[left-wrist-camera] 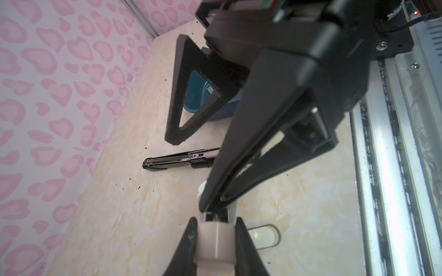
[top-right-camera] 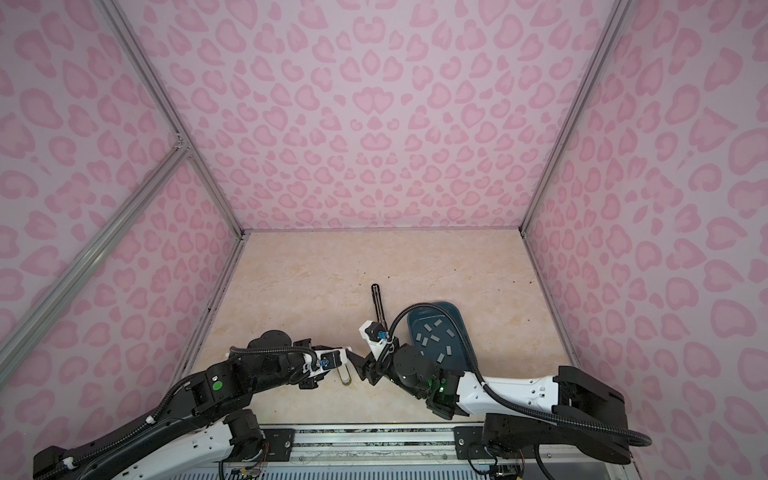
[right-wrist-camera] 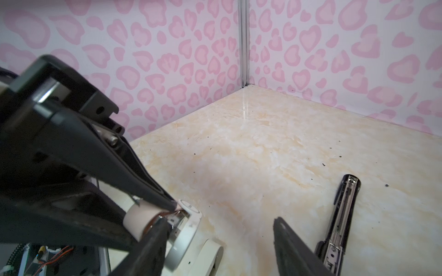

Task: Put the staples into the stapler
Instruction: 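Move the right gripper toward the pink-and-white item held by the left gripper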

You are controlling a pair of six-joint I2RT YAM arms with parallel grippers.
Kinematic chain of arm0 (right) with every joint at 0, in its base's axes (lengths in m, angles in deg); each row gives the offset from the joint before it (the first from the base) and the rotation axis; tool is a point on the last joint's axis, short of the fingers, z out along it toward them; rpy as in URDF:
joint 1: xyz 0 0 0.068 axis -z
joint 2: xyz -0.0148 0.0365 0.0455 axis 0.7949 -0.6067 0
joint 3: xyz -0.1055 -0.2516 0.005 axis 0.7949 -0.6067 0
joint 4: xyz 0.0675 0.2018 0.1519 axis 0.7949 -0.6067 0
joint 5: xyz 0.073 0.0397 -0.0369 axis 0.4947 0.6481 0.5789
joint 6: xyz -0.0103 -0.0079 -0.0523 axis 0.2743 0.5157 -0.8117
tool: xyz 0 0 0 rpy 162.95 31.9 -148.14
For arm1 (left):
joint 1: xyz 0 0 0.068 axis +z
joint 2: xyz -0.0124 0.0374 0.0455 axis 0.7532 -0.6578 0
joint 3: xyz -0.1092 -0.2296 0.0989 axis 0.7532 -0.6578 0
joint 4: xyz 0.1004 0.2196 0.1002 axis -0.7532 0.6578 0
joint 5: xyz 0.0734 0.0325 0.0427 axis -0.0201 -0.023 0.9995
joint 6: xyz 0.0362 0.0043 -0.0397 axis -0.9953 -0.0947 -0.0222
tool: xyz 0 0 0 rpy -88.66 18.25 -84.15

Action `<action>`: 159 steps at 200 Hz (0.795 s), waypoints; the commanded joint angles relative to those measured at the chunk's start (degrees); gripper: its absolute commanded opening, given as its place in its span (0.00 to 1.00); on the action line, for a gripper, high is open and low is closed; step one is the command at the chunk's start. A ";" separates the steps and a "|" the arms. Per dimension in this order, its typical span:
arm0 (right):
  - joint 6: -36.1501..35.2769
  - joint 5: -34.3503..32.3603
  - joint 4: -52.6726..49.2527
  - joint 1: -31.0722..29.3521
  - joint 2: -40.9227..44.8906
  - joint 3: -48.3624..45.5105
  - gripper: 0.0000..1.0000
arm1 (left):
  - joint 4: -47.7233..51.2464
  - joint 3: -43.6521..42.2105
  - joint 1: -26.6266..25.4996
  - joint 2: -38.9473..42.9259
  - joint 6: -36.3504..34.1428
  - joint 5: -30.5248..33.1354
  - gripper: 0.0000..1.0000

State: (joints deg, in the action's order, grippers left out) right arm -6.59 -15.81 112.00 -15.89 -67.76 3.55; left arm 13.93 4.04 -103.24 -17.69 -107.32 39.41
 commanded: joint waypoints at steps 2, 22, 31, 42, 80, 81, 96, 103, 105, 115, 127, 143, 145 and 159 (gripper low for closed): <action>1.01 -6.15 -0.64 0.48 -0.51 -0.55 0.68 | -3.85 0.01 -0.08 0.88 -0.26 -4.36 0.04; 1.28 -6.33 -0.44 0.64 -0.55 -0.75 0.67 | -3.87 0.15 -0.12 0.94 -0.35 -4.45 0.04; 1.28 -6.33 -0.22 0.66 -0.75 -0.83 0.67 | -3.88 0.09 -0.12 0.95 -0.35 -4.66 0.04; 1.28 -6.37 0.03 0.77 -1.29 -0.70 0.67 | -3.93 0.10 -0.12 1.11 -0.35 -4.81 0.04; 1.54 -6.42 0.13 1.01 -3.55 0.05 0.66 | -4.02 0.05 -0.12 1.97 -0.26 -5.01 0.04; 1.54 -6.42 0.15 0.98 -3.61 0.05 0.66 | -4.04 0.01 -0.12 1.98 -0.30 -4.98 0.04; 1.63 -6.50 0.38 1.10 -4.15 0.15 0.66 | -4.20 -0.15 -0.12 2.39 -0.35 -5.05 0.04; 1.63 -6.50 0.54 1.10 -4.36 0.14 0.66 | -4.31 -0.19 -0.12 2.51 -0.37 -5.09 0.04; 1.63 -6.50 0.53 1.11 -4.37 0.14 0.66 | -4.33 -0.26 -0.12 2.59 -0.35 -5.12 0.04; 1.59 -6.50 0.73 1.21 -4.61 0.14 0.66 | -4.31 -0.28 -0.12 2.70 -0.35 -5.11 0.04; 1.60 -6.43 0.80 1.29 -5.11 0.22 0.66 | -4.41 -0.25 -0.12 3.00 -0.44 -5.46 0.04; 1.54 -6.11 1.01 1.35 -5.84 0.48 0.66 | -4.56 -0.44 -0.12 3.55 -0.61 -6.05 0.04; 1.50 -6.08 1.04 1.35 -5.99 0.55 0.66 | -4.59 -0.43 -0.12 3.57 -0.68 -6.19 0.04; 1.37 -5.44 1.05 1.32 -6.80 0.90 0.66 | -4.70 -0.58 -0.08 4.09 -0.78 -6.28 0.04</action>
State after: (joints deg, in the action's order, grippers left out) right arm -5.17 -21.96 112.46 -14.49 -73.35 3.79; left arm 13.03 3.63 -103.35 -14.44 -107.34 34.65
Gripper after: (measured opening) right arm 0.662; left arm 0.225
